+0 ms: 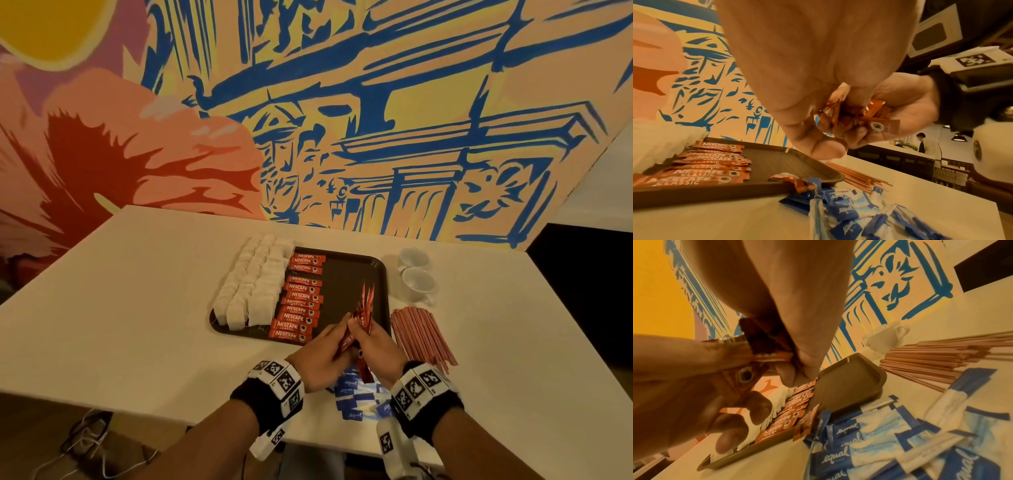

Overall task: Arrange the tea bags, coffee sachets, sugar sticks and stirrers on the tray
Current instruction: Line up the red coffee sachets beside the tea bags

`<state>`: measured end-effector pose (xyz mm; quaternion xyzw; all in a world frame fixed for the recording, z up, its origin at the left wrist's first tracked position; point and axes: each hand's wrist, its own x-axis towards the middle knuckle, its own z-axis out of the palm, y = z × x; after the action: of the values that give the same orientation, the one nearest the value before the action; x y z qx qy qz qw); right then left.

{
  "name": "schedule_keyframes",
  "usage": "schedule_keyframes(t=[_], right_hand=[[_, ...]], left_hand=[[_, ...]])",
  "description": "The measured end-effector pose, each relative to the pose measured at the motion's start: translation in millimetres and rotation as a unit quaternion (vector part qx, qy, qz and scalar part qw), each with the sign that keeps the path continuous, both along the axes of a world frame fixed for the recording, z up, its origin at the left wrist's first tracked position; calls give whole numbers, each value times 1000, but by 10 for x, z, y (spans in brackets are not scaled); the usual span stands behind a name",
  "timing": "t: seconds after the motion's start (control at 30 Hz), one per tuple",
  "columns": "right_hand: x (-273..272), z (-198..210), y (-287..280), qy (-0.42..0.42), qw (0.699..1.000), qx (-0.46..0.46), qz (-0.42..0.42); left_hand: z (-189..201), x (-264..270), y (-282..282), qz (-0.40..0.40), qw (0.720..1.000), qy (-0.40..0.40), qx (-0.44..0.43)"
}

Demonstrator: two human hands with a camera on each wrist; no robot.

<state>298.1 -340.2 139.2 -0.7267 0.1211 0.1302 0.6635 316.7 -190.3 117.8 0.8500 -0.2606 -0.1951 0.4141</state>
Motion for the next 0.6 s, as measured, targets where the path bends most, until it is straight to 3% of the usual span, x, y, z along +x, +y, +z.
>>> schedule_keyframes(t=[0.17, 0.23, 0.4, 0.53, 0.6], right_hand=[[-56, 9, -100, 10, 1000, -14, 3], [-74, 32, -190, -5, 1000, -16, -18], [-146, 116, -325, -42, 996, -41, -60], [-207, 133, -354, -69, 990, -108, -52], [-233, 139, -370, -79, 988, -127, -38]], left_hand=[[59, 12, 194, -43, 990, 133, -25], [102, 51, 264, -15, 988, 154, -21], [-45, 123, 259, 129, 989, 15, 70], [-107, 121, 13, 220, 968, -10, 123], [-150, 127, -109, 223, 957, -41, 181]])
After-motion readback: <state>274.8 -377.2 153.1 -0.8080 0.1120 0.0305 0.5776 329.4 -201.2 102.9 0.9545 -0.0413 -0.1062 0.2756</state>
